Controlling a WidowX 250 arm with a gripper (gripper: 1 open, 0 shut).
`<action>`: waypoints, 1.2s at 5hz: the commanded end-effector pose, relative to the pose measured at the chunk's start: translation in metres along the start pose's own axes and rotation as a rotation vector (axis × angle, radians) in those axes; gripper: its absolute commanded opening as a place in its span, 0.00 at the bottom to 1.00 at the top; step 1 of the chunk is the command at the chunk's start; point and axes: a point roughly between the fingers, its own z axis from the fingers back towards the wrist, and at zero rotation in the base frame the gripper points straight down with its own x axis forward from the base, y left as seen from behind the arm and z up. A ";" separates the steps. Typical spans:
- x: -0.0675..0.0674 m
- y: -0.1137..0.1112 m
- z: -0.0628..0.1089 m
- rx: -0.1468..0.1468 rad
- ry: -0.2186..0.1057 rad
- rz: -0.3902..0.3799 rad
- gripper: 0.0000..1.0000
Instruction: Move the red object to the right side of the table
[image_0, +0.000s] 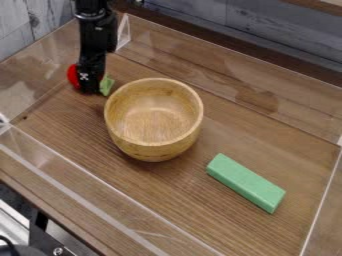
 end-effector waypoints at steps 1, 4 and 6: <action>-0.014 0.016 0.016 0.045 -0.002 -0.004 1.00; -0.024 0.032 -0.001 0.056 -0.011 -0.100 1.00; -0.024 0.018 -0.004 0.055 -0.043 -0.103 1.00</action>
